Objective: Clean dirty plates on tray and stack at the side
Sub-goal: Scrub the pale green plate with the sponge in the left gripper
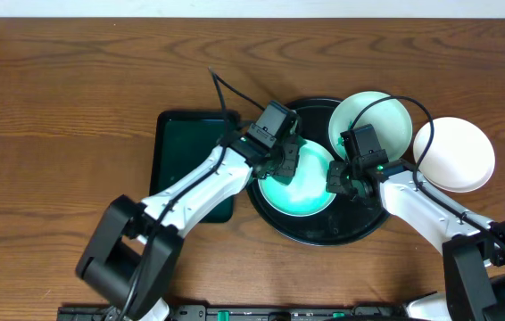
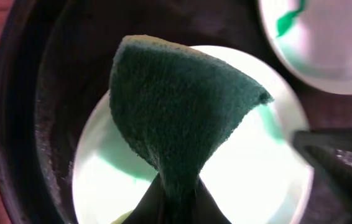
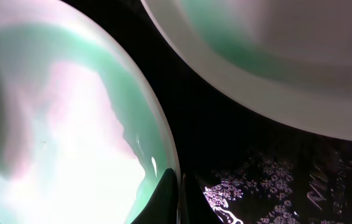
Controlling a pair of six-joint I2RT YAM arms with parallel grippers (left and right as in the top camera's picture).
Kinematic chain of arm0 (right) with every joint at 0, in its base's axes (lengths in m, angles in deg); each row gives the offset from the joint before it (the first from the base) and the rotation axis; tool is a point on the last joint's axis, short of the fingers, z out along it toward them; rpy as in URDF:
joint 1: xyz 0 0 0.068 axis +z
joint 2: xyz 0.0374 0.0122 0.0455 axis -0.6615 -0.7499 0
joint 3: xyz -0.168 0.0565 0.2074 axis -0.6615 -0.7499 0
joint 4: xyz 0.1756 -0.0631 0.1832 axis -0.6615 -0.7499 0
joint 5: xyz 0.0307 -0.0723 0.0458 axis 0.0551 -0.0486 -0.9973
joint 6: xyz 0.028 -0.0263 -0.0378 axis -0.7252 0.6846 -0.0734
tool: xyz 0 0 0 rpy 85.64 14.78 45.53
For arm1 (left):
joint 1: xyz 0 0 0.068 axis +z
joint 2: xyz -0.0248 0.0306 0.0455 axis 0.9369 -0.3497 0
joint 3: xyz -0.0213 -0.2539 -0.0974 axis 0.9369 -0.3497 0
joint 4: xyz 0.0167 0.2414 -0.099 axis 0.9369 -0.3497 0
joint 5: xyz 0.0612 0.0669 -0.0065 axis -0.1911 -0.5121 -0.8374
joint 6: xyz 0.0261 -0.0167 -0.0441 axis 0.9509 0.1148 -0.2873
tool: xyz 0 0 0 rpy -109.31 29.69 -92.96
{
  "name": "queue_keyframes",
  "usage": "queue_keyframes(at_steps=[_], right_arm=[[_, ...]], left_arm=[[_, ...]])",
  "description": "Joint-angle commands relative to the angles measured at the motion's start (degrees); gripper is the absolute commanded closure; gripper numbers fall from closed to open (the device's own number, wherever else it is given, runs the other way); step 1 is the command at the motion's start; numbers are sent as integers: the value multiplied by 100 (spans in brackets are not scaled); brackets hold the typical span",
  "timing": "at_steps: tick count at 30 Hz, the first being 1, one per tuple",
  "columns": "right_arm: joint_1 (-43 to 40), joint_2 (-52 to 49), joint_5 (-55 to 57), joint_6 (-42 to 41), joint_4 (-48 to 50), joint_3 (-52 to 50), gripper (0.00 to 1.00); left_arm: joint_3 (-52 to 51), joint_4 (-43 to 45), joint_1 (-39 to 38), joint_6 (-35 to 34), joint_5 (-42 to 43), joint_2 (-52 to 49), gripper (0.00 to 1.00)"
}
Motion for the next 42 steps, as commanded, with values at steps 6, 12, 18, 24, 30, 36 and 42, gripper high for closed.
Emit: queue_keyframes(at_steps=[6,12,18,24,30,36,42], right_arm=[[48,20,-313,85,57,-15,99],[48,20,-313,85,59,-15,99],[48,20,-313,85,66,-15,99],[48,20,-313,85,66,-15,99],[48,20,-313,85,63,-15,99],[48,20,-313,85,63,-15,99],[48,20,-315,83,66,-15,99]], left_arm=[[-13,328,28,293,-315,-831,92],[-13,332,28,295,855,-1235,93],[-11,586,28,293,3003,-1038,93],[-11,776,31,275,3099,-490,93],[-11,673,35,269,1657,105,93],[-11,243,35,52,-404,85,93],[-11,313,35,37,-560,-227,93]])
